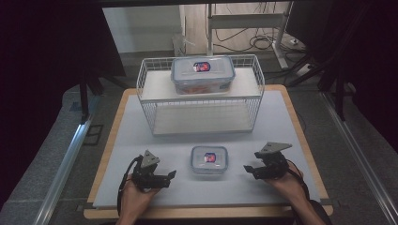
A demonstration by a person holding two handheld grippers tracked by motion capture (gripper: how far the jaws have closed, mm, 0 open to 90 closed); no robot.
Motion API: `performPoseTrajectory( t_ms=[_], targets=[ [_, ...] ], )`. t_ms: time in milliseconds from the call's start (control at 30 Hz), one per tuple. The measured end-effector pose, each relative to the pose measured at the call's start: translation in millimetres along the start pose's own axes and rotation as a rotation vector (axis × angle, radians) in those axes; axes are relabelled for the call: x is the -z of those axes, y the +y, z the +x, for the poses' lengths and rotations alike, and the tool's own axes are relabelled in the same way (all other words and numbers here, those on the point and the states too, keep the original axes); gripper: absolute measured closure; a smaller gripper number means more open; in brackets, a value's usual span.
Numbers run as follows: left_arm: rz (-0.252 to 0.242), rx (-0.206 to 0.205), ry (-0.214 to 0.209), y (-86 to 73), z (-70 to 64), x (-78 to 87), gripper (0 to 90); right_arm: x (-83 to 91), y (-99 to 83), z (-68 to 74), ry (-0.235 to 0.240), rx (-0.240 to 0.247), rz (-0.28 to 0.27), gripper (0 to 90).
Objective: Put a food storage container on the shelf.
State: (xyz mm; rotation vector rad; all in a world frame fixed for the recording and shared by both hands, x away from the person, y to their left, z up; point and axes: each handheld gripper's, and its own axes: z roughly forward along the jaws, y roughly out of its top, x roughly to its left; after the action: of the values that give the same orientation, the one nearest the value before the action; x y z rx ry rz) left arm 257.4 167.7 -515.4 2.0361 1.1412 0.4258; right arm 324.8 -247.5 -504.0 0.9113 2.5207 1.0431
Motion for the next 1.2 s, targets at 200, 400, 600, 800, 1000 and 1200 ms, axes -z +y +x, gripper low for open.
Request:
performPoseTrajectory(
  t_ms=[200,400,600,800,1000,1200],
  targets=[
    [-0.002,0.006,-0.012,1.7,-0.3,-0.1,14.5,-0.2,1.4,-0.7,-0.003,0.000,-0.001,27.7],
    [0.015,0.005,-0.059,7.1,-0.5,-1.3,13.1,0.0,5.2,0.0,0.003,0.000,0.009,26.2],
    [-0.003,0.003,-0.105,19.4,-2.6,-3.8,15.3,-0.5,11.9,4.3,0.041,-0.017,0.011,31.3],
    [-0.027,-0.013,-0.164,39.5,-5.6,-12.4,23.5,-4.2,24.7,10.5,0.112,-0.037,-0.010,34.6],
    [0.001,0.008,-0.251,52.4,-8.2,-34.7,20.3,-15.7,44.7,18.5,0.176,-0.057,-0.017,31.4],
    [0.059,0.066,-0.314,54.8,-4.5,-56.4,18.2,-31.3,51.2,20.0,0.222,-0.104,0.024,27.8]
  ],
)
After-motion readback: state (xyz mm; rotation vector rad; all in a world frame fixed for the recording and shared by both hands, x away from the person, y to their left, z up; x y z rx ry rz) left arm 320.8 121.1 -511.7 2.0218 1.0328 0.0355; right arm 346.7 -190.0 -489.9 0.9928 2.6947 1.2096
